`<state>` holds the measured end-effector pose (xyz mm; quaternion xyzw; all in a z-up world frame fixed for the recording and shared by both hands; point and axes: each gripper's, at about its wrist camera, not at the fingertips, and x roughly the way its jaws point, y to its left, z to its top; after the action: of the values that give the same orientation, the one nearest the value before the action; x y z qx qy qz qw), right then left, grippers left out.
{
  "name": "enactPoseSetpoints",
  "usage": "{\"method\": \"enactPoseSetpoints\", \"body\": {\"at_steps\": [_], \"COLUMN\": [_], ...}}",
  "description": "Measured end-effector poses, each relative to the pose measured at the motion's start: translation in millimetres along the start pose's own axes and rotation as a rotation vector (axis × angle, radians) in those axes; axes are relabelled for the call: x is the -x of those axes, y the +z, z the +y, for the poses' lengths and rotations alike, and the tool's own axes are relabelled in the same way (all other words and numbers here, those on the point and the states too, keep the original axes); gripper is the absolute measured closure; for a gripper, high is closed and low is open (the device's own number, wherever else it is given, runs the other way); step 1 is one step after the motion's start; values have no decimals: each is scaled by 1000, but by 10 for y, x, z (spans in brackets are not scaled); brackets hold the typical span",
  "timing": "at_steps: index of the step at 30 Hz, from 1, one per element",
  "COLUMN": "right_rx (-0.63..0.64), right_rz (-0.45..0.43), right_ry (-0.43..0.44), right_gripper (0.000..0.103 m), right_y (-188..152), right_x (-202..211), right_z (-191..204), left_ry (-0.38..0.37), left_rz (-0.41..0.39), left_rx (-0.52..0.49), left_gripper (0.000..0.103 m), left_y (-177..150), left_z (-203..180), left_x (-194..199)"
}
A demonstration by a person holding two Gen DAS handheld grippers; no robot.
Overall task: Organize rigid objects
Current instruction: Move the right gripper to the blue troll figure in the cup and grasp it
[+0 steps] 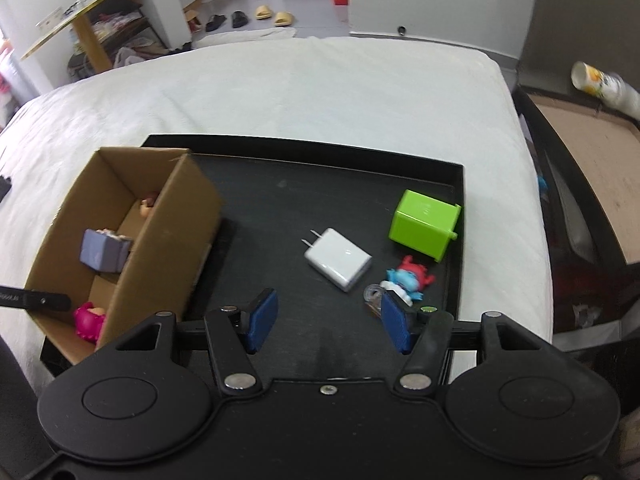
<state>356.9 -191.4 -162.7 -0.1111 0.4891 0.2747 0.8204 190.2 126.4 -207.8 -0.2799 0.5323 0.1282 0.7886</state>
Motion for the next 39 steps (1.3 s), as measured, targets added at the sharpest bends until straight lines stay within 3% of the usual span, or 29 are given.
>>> {"method": "enactPoseSetpoints", "body": {"at_steps": [7, 28, 31, 39], "right_rx": [-62, -482, -480, -433], "right_rz": [13, 90, 121, 188], "right_ry": [-23, -90, -96, -81], "right_gripper": [47, 67, 79, 80], "right_y": [-37, -59, -59, -80], "right_x": [-148, -692, -744, -730], "right_z": [-164, -639, -609, -517], "left_ry": [3, 6, 5, 6], "left_rz": [1, 14, 14, 14], "left_rx": [-1, -2, -1, -2], "left_gripper": [76, 76, 76, 76], "left_y": [4, 20, 20, 18], "left_z": [-1, 5, 5, 8], "left_x": [-19, -81, -80, -77]}}
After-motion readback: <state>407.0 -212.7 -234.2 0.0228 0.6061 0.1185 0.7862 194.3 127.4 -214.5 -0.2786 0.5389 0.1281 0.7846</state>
